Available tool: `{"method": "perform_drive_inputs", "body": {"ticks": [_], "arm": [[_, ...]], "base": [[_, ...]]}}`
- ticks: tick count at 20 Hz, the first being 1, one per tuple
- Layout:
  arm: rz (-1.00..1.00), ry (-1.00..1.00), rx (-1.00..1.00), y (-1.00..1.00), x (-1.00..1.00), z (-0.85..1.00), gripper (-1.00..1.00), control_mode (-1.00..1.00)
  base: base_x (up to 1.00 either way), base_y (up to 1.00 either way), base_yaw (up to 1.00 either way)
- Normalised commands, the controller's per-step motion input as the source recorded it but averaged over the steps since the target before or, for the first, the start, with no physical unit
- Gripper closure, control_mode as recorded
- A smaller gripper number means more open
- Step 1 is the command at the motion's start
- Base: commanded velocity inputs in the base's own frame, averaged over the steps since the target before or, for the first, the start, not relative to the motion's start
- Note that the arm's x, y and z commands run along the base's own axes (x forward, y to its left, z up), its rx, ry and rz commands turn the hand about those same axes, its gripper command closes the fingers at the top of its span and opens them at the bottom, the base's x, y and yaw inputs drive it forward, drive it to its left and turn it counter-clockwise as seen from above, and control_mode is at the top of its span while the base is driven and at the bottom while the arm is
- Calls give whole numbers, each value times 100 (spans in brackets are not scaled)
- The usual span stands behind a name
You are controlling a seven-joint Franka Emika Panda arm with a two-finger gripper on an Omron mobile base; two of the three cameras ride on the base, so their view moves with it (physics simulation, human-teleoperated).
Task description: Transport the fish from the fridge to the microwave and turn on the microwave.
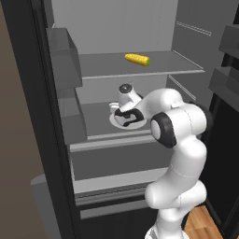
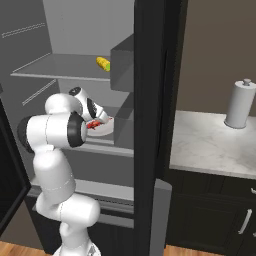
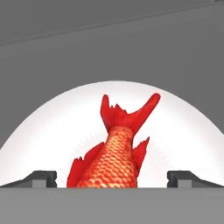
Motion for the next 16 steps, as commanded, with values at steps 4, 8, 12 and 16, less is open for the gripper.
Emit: {"method": "perform_drive_inputs", "body": {"ticks": [4, 8, 12, 16], "arm": [[0, 0, 0, 0, 22, -18, -100, -100], [0, 0, 0, 0, 7, -14, -100, -100], [0, 0, 0, 0, 0, -13, -100, -100], [-1, 0, 0, 0, 0, -14, -100, -100]], "base": [[0, 0, 0], [0, 0, 0], [0, 0, 0], [0, 0, 0]]}}
